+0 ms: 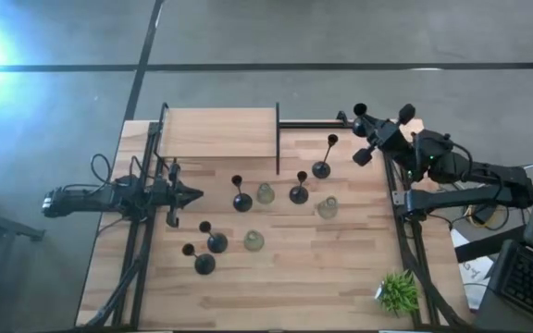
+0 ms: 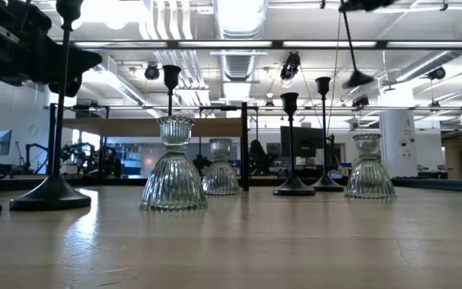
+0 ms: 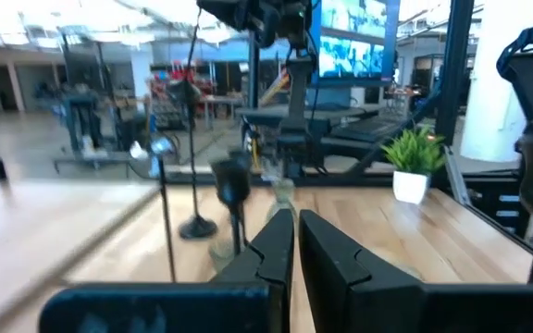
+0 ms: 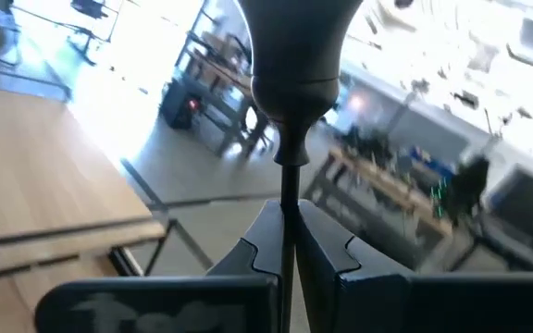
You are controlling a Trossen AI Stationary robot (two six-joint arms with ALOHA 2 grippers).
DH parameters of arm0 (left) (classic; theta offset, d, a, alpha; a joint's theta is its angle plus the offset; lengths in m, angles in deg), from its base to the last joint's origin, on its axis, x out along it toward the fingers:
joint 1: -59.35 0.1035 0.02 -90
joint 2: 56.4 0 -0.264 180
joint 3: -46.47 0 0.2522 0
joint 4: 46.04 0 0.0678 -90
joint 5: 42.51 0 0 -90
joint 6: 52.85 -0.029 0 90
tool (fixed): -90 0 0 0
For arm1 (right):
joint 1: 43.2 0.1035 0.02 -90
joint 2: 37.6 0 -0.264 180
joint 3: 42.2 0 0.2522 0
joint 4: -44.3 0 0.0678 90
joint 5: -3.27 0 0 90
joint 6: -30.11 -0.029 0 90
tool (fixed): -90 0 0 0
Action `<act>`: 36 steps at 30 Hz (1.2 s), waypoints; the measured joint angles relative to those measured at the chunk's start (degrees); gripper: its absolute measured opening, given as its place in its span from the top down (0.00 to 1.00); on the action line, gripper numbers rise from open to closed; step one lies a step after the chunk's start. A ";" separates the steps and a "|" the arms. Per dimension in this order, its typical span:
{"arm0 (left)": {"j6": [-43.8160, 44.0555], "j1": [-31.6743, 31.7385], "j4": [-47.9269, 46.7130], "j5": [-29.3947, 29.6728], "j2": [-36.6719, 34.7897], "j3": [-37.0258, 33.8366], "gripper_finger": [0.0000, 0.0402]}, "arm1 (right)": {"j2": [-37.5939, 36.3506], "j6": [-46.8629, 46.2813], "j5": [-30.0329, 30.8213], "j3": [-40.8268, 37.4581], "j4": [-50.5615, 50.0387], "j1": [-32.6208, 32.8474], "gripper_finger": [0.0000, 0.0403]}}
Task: Pick & Place candle stick holders
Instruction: Put the large black candle holder on the shelf
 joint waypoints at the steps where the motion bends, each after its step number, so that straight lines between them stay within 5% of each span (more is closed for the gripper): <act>1: -0.94 0.02 0.04 0.11 -0.01 0.47 0.94 | 1.05 1.17 -0.05 1.10 0.27 0.82 0.98; 9: -8.49 0.02 -0.08 5.60 -0.01 5.38 0.94 | 11.57 7.21 -0.43 10.26 1.87 6.94 0.98; 18: -12.67 0.01 -0.11 6.03 4.78 14.79 0.94 | 21.38 2.83 -12.34 22.39 0.61 7.98 0.98; 24: -13.76 0.04 -0.60 6.03 16.77 23.29 0.94 | 27.31 -5.81 -25.24 28.20 -4.72 7.25 0.98; 36: -19.81 0.06 0.50 5.85 46.42 43.42 0.93 | 37.45 -10.39 -37.23 37.81 -8.54 7.16 0.98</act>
